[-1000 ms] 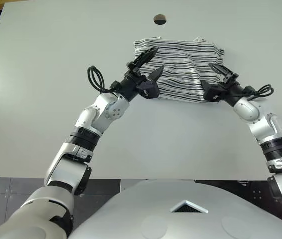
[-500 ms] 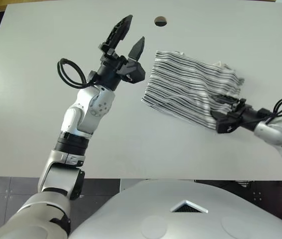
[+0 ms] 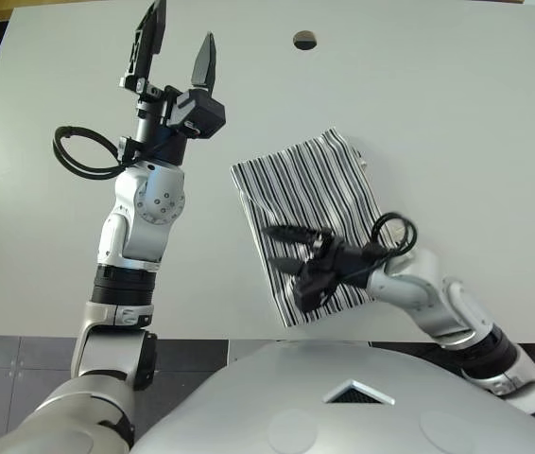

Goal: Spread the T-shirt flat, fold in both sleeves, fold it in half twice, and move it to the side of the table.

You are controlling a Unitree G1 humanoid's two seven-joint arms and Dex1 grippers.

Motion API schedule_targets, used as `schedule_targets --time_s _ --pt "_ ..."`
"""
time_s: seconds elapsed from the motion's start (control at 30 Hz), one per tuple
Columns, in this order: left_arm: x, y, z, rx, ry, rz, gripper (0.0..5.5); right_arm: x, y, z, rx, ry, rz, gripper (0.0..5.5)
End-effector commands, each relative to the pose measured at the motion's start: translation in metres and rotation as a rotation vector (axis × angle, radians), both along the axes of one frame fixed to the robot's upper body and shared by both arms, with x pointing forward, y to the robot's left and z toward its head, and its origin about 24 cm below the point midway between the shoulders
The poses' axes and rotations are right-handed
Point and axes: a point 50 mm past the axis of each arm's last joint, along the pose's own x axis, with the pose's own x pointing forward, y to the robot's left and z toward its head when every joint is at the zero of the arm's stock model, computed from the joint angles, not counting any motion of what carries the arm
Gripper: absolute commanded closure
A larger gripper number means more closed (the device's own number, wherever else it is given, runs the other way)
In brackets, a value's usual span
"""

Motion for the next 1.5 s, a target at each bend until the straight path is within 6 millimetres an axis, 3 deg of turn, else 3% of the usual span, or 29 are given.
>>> schedule_targets --time_s 0.03,0.1,0.13,0.23,0.3,0.37,0.43,0.5,0.57,0.67,0.83,0.9,0.97,1.0,1.1,1.17,1.3,1.4,1.5 --pt "0.0 0.004 0.006 -0.038 -0.034 0.016 2.34 0.025 -0.032 0.035 0.019 -0.092 -0.107 2.4" --pt "0.001 0.006 0.01 -0.062 -0.05 0.029 2.34 0.049 -0.04 0.033 -0.007 -0.103 -0.164 2.4" --pt "0.001 0.006 0.011 -0.068 -0.053 0.03 2.34 0.065 -0.041 0.021 -0.038 -0.079 -0.192 2.4" --pt "0.003 0.003 0.011 -0.081 -0.055 0.027 2.34 0.102 -0.037 -0.036 -0.208 0.002 -0.238 2.4" --pt "0.004 -0.001 0.01 -0.087 -0.052 0.019 2.34 0.112 -0.035 -0.07 -0.305 0.056 -0.245 2.4" --pt "0.005 -0.003 0.008 -0.088 -0.047 0.012 2.34 0.119 -0.032 -0.091 -0.351 0.087 -0.27 2.4" --pt "0.008 -0.004 0.006 -0.086 -0.038 0.011 2.34 0.13 -0.037 -0.103 -0.37 0.103 -0.35 2.4" --pt "0.01 -0.005 0.003 -0.085 -0.025 0.009 2.34 0.14 -0.055 -0.107 -0.361 0.113 -0.455 2.4" --pt "0.009 -0.004 -0.004 -0.08 -0.002 0.011 2.34 0.148 -0.074 -0.105 -0.314 0.121 -0.554 2.4" --pt "0.009 -0.003 -0.008 -0.072 0.017 0.004 2.34 0.151 -0.085 -0.097 -0.219 0.107 -0.618 2.4" --pt "0.007 0.004 -0.015 -0.021 0.06 -0.017 2.34 0.129 -0.092 -0.085 -0.104 0.083 -0.599 2.4" --pt "0.003 0.009 -0.019 -0.011 0.091 -0.03 2.34 0.123 -0.087 -0.071 -0.036 0.036 -0.578 2.4" --pt "-0.001 0.009 -0.023 -0.003 0.116 -0.065 2.34 0.124 -0.078 -0.048 0.096 -0.073 -0.546 2.4" --pt "-0.004 0.008 -0.024 0.014 0.137 -0.105 2.34 0.123 -0.077 -0.027 0.214 -0.156 -0.529 2.4" --pt "-0.016 0.016 -0.019 0.114 0.169 -0.228 2.34 0.098 -0.101 0.016 0.37 -0.295 -0.514 2.4" --pt "-0.033 0.027 -0.021 0.224 0.222 -0.305 2.34 0.067 -0.121 0.013 0.267 -0.228 -0.456 2.4" --pt "-0.073 0.05 -0.039 0.431 0.454 -0.418 2.34 0.013 -0.168 -0.016 -0.071 -0.021 -0.408 2.4" --pt "-0.095 0.06 -0.053 0.546 0.625 -0.469 2.34 -0.006 -0.188 -0.02 -0.208 0.032 -0.409 2.4" --pt "-0.11 0.058 -0.066 0.635 0.749 -0.557 2.34 -0.013 -0.184 -0.021 -0.269 0.063 -0.353 2.4"
